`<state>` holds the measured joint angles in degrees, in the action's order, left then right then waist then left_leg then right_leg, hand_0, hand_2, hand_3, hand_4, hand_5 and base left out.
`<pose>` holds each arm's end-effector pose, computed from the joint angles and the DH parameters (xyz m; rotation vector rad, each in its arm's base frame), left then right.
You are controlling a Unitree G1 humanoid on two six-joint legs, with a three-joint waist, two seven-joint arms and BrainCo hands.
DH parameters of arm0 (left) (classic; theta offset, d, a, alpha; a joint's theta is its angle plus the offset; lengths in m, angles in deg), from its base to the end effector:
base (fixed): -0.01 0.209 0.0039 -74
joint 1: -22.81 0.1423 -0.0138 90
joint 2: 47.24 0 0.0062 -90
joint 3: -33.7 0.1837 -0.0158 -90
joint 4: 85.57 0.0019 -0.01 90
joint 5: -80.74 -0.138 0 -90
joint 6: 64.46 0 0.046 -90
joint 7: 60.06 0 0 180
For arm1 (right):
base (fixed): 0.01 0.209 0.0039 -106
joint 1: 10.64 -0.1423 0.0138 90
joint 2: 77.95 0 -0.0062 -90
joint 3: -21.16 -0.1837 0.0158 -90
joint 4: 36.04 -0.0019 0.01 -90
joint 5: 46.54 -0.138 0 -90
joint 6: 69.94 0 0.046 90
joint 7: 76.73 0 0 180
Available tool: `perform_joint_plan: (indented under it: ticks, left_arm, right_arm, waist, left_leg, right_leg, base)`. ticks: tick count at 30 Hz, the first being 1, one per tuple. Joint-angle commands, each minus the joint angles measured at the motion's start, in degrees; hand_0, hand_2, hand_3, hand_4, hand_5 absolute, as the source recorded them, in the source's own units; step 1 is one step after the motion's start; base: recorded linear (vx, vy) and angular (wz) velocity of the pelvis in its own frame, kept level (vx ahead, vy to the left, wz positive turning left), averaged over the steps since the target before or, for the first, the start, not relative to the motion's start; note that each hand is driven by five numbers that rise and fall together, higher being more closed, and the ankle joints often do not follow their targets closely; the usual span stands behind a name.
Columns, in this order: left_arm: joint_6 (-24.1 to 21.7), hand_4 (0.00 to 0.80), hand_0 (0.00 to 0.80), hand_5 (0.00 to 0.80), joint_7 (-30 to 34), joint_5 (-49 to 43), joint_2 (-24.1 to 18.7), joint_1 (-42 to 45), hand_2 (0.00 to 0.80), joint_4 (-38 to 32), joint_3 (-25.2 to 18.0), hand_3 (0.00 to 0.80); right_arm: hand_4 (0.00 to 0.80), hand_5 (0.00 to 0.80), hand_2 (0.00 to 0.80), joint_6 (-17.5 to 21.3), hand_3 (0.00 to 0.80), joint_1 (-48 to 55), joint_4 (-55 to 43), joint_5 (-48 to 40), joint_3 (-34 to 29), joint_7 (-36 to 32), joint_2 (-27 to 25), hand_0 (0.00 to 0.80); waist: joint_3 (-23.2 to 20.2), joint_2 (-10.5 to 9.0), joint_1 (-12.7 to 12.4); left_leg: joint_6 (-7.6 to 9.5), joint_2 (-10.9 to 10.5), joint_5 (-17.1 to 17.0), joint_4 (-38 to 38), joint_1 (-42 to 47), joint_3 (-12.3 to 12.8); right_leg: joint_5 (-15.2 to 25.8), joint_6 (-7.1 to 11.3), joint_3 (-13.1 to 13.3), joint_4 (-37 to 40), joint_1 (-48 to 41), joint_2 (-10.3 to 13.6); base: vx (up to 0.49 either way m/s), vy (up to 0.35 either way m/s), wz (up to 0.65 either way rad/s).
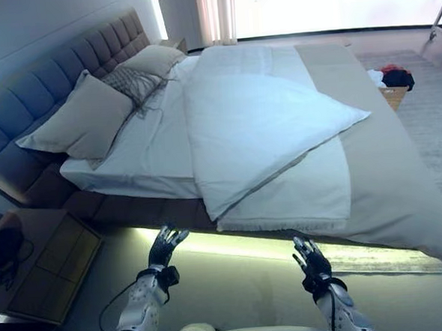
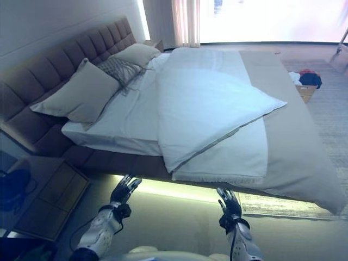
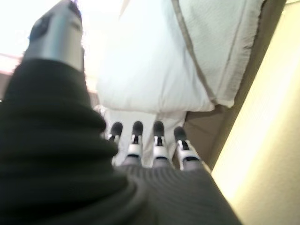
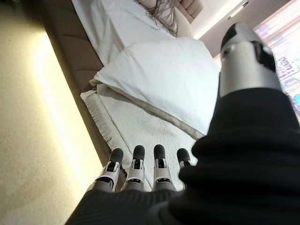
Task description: Make the bed neatly
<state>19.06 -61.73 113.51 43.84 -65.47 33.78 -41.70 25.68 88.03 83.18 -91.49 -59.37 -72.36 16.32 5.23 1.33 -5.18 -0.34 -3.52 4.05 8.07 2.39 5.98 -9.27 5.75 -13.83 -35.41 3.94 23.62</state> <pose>0.1639 0.1819 -0.0475 -0.2327 0.4866 0.0313 0.1294 -0.1867 -0.0637 0.4968 0.5866 -0.2763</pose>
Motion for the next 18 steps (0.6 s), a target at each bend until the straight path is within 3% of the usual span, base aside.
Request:
perform_joint_plan:
  ticks: [1, 5, 8, 13, 18]
  left_arm:
    - [-1.39, 0.0, 0.0, 0.0, -0.4, 0.58, -2.46, -1.31, 0.0, -3.51, -1.98, 0.0]
    - [-0.55, 0.0, 0.0, 0.0, -1.43, 1.82, -2.7, -1.99, 0.0, -3.56, -2.46, 0.0]
    - [-0.57, 0.0, 0.0, 0.0, -0.03, 2.12, -2.93, -2.33, 0.0, -2.24, -2.75, 0.0]
    - [-0.24, 0.0, 0.0, 0.0, 3.21, 1.27, -2.81, -0.47, 0.0, -2.12, -2.55, 0.0]
    - [-0.46, 0.0, 0.0, 0.0, 4.3, -0.94, -2.15, 3.12, 0.0, -3.56, -2.54, 0.0]
  right_arm:
    - [0.0, 0.0, 0.0, 2.89, 0.0, -1.43, -3.19, -2.18, -0.88, -0.68, 1.4, 0.0]
    - [0.0, 0.0, 0.0, 3.24, 0.0, -1.99, -0.94, -2.32, -1.05, -1.79, 0.95, 0.0]
    - [0.0, 0.0, 0.0, 2.28, 0.0, -4.31, 1.07, -2.85, -1.19, -1.26, 0.39, 0.0]
    - [0.0, 0.0, 0.0, 3.34, 0.0, -3.08, 3.65, -2.45, -2.41, -2.48, 0.51, 0.0]
    - [0.0, 0.0, 0.0, 3.67, 0.0, 0.13, 6.8, -2.0, -4.23, -6.5, 0.58, 0.0]
  waist:
    - [1.62, -0.06, -0.09]
    - [2.11, -2.87, 1.37]
    - [2.75, -3.84, 1.79]
    - [3.3, -4.59, 1.79]
    - [3.06, -5.67, 2.2]
  left_leg:
    - [6.79, -3.75, 1.74, -1.3, 4.28, -1.47]
    - [5.53, -5.79, 4.32, -1.71, 6.3, -3.6]
    - [4.91, -5.73, 6.94, -1.67, 8.26, -2.97]
    - [5.92, -5.51, 10.67, 3.03, 8.25, -2.06]
    - [5.24, -3.8, 14.15, 9.47, 9.08, -1.2]
  right_leg:
    - [19.19, 1.85, 2.01, 1.52, 4.94, -2.24]
    - [24.43, 4.39, -0.19, 22.28, 6.77, -3.61]
    - [27.41, 5.96, -3.41, 34.54, 7.45, -4.79]
    - [28.25, 6.35, -4.57, 37.96, 8.31, -5.04]
    - [26.86, 6.57, -4.16, 36.16, 6.51, -5.14]
  base:
    - [0.169, 0.026, -0.07]
    - [0.278, -0.131, -0.45]
    - [0.366, -0.151, -0.2]
    - [0.43, -0.137, 0.21]
    - [0.559, -0.277, 0.43]
